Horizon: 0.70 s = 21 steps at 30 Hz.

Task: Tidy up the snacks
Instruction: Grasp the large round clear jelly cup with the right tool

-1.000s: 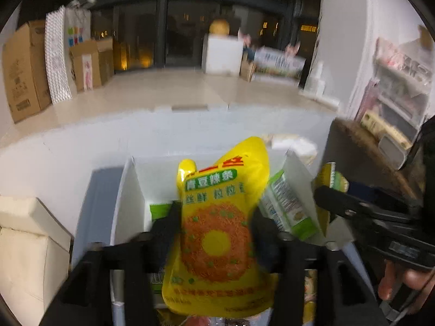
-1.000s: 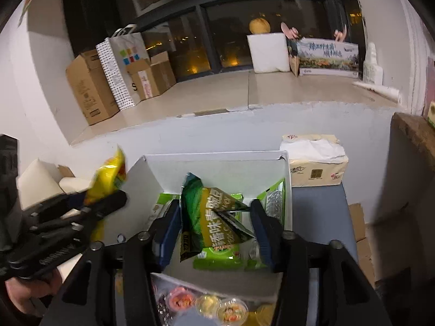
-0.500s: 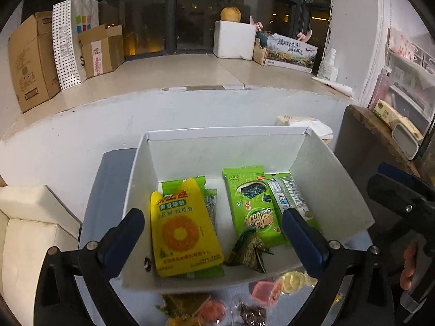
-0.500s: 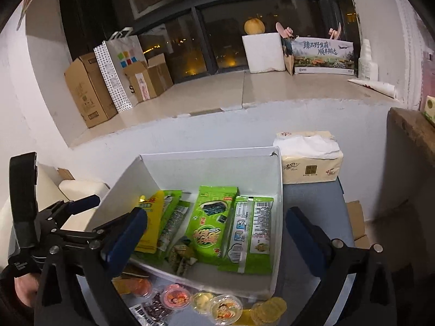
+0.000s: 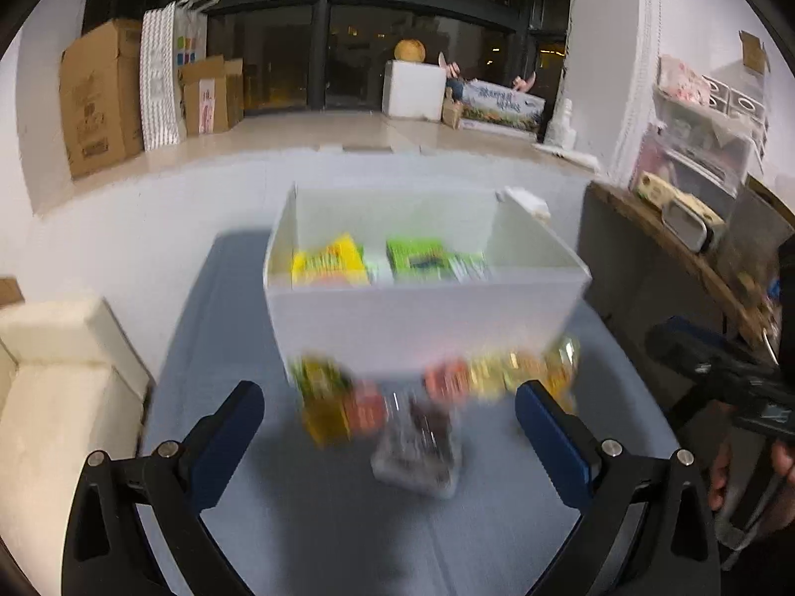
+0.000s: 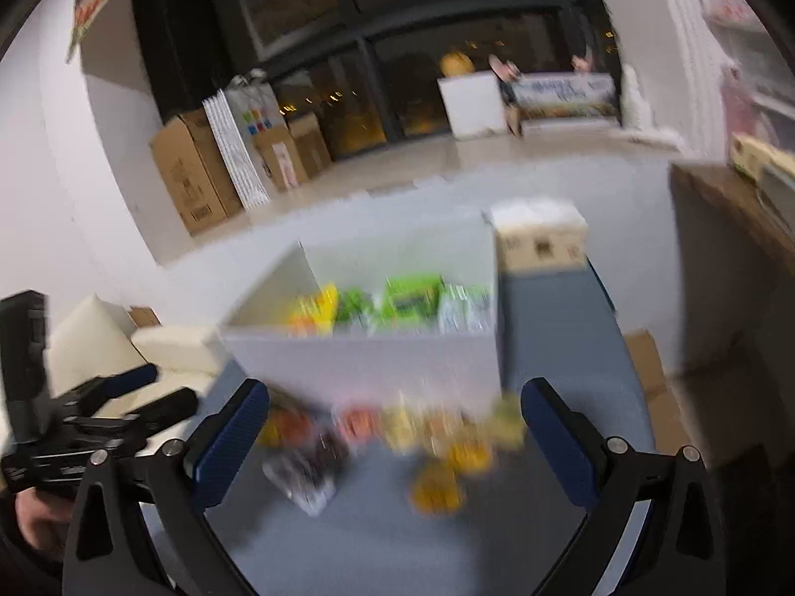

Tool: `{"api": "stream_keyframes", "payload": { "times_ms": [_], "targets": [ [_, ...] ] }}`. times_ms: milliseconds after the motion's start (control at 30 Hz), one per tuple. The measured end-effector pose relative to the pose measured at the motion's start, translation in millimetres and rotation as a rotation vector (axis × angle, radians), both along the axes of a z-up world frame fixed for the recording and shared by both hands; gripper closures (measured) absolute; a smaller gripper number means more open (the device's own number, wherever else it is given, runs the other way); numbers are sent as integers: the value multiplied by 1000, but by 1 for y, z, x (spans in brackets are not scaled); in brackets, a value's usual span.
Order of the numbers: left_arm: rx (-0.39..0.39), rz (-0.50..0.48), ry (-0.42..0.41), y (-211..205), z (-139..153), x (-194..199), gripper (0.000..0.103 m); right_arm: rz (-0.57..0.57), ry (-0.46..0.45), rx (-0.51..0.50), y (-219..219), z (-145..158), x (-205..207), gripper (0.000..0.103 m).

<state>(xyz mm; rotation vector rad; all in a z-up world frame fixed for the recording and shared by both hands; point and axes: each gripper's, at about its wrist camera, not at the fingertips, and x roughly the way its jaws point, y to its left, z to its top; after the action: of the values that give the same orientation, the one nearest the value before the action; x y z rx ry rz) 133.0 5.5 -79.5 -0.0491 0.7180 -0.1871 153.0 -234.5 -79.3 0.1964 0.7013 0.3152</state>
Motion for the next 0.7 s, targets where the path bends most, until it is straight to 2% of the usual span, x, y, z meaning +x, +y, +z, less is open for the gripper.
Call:
{"api": "stream_keyframes", "payload": {
  "times_ms": [133, 200, 267, 700],
  "targets": [
    [-14, 1, 53, -3, -31, -34, 0, -25, 90, -36, -1, -46, -15, 0],
    [-24, 1, 85, -3, -42, -46, 0, -18, 108, -42, 1, -58, -16, 0],
    [-57, -8, 108, -2, -47, -54, 0, -19, 126, -68, 4, -67, -10, 0],
    [-43, 37, 124, 9, -53, -59, 0, 34, 192, -124, 25, -100, 48, 0]
  ]
}}
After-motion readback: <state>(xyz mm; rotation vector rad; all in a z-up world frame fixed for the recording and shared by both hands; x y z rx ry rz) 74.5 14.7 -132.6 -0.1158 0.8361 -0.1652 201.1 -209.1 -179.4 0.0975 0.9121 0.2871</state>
